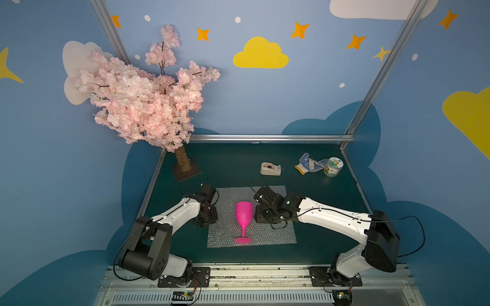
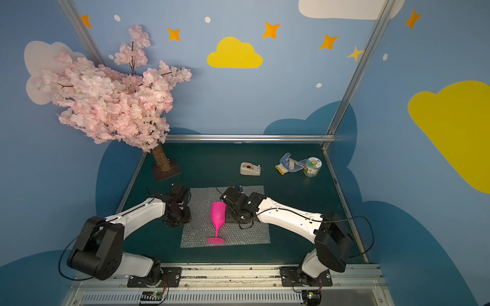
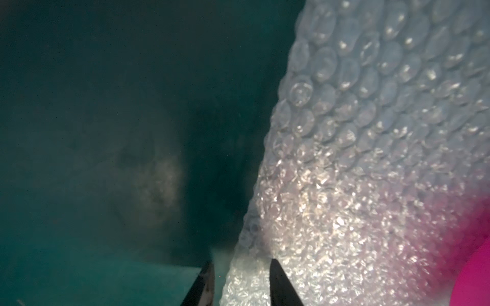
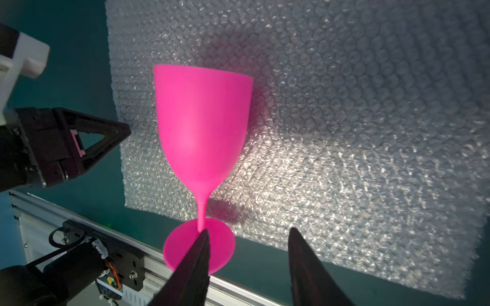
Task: Wrap wine glasses in bubble wrap
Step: Wrap the wine glass in bubble wrap.
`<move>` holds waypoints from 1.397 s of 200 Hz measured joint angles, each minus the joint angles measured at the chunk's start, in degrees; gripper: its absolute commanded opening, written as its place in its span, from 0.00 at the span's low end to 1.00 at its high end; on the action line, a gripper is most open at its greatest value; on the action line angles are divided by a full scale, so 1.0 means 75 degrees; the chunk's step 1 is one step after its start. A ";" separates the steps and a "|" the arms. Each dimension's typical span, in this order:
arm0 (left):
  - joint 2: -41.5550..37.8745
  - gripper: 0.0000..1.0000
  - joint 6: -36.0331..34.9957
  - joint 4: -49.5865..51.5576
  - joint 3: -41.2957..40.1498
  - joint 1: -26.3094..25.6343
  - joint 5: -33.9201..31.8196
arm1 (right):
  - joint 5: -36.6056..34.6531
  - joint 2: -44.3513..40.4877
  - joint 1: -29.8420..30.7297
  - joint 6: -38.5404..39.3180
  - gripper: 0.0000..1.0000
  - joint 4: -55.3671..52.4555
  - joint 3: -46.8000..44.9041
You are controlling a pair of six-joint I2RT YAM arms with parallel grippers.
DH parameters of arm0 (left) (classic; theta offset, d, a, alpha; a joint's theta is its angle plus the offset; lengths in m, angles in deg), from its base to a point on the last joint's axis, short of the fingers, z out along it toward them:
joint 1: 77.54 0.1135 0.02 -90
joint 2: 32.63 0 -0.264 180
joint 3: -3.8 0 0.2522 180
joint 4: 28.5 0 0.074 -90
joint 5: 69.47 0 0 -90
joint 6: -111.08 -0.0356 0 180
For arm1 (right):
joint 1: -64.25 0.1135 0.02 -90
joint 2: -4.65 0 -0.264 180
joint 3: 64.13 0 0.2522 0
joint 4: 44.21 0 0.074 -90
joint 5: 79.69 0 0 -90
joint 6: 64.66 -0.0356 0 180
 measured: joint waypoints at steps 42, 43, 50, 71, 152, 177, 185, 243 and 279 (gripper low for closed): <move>-0.0131 0.18 0.0003 -0.0335 -0.0227 0.0006 0.0070 | 0.0213 -0.0286 -0.0315 0.0291 0.48 0.0140 -0.0329; -0.0134 0.18 0.0003 -0.0341 -0.0230 0.0006 0.0073 | 0.0233 -0.0286 -0.0326 0.0303 0.48 0.0157 -0.0341; -0.0163 0.15 0.0003 -0.0393 -0.0262 0.0015 0.0093 | 0.0344 -0.0283 -0.0370 0.0399 0.48 0.0213 -0.0393; -0.0216 0.11 0.0003 -0.0548 -0.0323 -0.0020 0.0216 | 0.0810 -0.0219 -0.0490 0.0743 0.48 0.0338 -0.0431; -0.1574 0.07 0.0254 -0.0114 0.0102 -0.0933 0.0402 | 0.2340 0.0507 -0.0542 0.1454 0.48 0.0985 -0.0108; -0.1577 0.06 0.0469 0.0140 0.0831 -0.1574 0.0335 | 0.2576 0.0560 -0.0595 0.1536 0.45 0.1043 -0.0029; -0.1501 0.06 0.0551 0.0198 0.1081 -0.1789 0.0306 | 0.2637 0.0560 -0.0635 0.1542 0.45 0.1043 -0.0029; -0.0420 0.06 0.1215 0.0408 0.2331 -0.3002 0.0280 | 0.3226 0.0332 -0.1204 0.1673 0.47 0.1378 -0.0393; 0.0356 0.04 0.1743 0.0414 0.2906 -0.3357 0.0469 | 0.3654 -0.0376 -0.1201 0.1547 0.45 0.2087 -0.1145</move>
